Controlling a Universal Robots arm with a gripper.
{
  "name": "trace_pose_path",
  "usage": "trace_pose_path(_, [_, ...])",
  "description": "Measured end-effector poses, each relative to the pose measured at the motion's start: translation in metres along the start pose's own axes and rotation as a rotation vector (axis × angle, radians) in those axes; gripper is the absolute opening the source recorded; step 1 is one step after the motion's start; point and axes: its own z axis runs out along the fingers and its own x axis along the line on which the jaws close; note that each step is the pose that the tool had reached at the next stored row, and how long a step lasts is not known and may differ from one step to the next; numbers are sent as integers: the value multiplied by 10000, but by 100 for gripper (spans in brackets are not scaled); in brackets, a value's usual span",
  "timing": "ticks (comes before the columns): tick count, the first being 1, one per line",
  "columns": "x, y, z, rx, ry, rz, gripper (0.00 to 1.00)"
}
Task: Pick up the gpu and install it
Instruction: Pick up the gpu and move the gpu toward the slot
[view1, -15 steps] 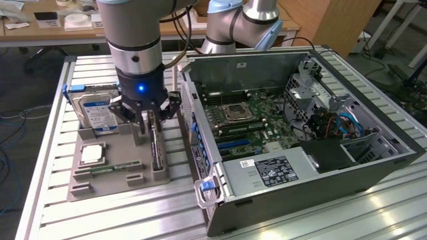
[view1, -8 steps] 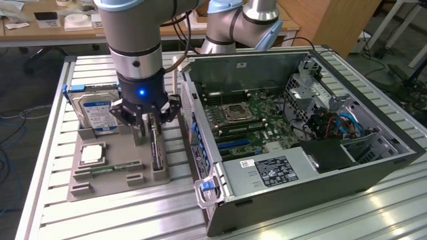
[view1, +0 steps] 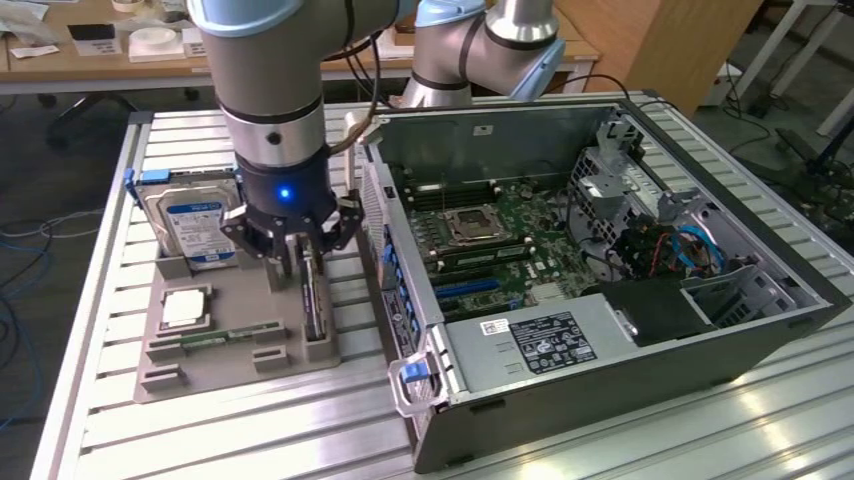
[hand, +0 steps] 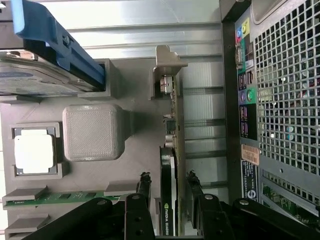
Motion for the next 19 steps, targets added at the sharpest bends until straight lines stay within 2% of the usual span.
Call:
trace_pose_path(14, [-6,-8,175,0,0,0,42])
trace_pose_path(19, [-5,-10,199,3,3,1,42])
